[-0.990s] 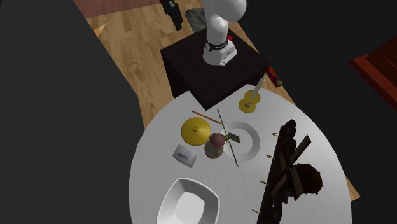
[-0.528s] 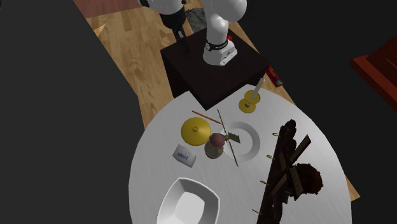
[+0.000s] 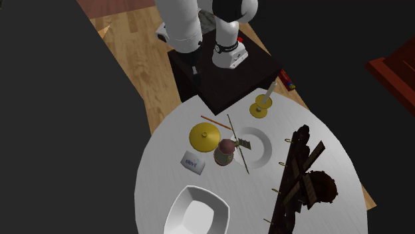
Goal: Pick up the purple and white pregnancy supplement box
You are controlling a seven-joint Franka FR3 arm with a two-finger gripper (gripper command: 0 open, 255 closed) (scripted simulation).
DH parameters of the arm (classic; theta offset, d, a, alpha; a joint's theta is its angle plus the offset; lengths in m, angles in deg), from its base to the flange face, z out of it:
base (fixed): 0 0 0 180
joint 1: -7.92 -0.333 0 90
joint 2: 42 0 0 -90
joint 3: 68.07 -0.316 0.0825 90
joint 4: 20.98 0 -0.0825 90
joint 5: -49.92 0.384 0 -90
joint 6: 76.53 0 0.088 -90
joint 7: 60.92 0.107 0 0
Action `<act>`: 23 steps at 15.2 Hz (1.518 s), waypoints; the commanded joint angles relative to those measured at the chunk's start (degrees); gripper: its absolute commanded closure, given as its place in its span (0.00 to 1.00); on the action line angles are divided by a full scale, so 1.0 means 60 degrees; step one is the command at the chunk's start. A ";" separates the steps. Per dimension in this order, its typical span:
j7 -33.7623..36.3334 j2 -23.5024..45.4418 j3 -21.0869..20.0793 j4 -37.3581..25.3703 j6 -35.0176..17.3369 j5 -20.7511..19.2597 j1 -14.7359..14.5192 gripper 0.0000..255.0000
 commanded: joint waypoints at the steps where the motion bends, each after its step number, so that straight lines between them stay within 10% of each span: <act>1: 0.0740 0.0754 -0.0475 -0.0242 -0.0661 0.0004 0.0102 0.00; 12: 0.5613 0.5417 -0.2120 -0.2446 -0.3184 -0.2605 0.0516 0.00; 23: 0.9609 0.9889 -0.0592 -0.6415 -0.3410 -0.5684 -0.1607 0.00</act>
